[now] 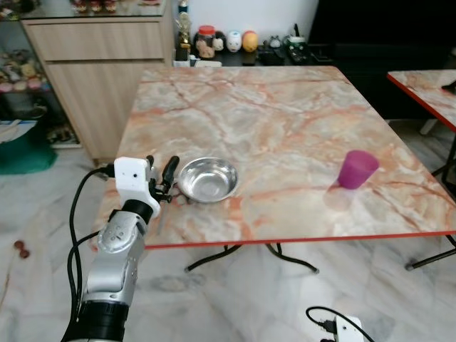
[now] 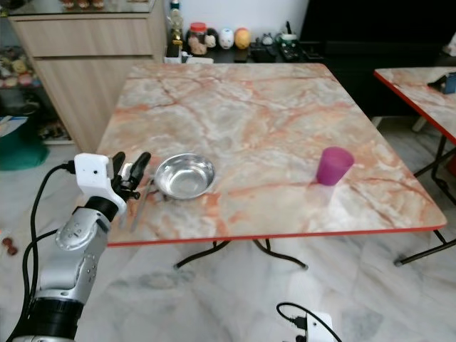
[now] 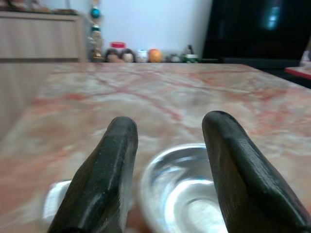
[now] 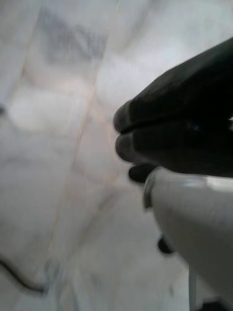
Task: Setting the table
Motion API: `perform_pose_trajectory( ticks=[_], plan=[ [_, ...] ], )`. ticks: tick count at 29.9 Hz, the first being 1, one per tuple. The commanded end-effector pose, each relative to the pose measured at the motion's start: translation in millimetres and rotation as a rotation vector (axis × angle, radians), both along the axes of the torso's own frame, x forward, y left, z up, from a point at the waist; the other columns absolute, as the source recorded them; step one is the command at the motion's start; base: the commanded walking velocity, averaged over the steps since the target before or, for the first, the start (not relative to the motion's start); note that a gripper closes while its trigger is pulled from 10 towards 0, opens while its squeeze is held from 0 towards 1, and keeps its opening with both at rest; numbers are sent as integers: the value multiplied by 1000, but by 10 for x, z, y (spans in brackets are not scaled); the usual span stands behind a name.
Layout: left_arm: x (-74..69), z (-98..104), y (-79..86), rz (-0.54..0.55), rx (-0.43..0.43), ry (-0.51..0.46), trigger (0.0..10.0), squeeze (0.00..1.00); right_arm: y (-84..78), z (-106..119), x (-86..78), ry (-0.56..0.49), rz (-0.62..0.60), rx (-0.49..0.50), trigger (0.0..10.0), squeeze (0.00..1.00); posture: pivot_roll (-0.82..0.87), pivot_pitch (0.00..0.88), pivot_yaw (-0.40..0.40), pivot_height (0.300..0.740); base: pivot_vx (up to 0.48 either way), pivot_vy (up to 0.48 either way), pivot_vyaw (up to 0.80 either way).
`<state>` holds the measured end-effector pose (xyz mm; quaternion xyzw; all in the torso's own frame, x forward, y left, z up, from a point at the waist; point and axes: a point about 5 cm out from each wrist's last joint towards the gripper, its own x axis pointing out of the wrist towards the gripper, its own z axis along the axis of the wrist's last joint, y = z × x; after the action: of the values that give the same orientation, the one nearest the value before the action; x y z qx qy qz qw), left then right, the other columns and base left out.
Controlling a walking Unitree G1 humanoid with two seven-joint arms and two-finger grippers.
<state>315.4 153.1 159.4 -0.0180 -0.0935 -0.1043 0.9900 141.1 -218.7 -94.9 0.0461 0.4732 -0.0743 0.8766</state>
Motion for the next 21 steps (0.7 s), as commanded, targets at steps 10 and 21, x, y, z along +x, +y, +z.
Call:
perform_pose_trajectory(
  ticks=[10, 21],
  plan=[
    [4, 5, 27, -14, 22, 16, 10000, 0, 29, 5, 31, -3, 7, 7, 10000, 0, 63, 0, -40, 740, 138, 0, 0],
    [28, -89, -41, -58, -76, 125, 10000, 1000, 28, 4, 32, 1, 12, 4, 10000, 0, 66, 0, -39, 740, 0, 0, 0]
  ],
)
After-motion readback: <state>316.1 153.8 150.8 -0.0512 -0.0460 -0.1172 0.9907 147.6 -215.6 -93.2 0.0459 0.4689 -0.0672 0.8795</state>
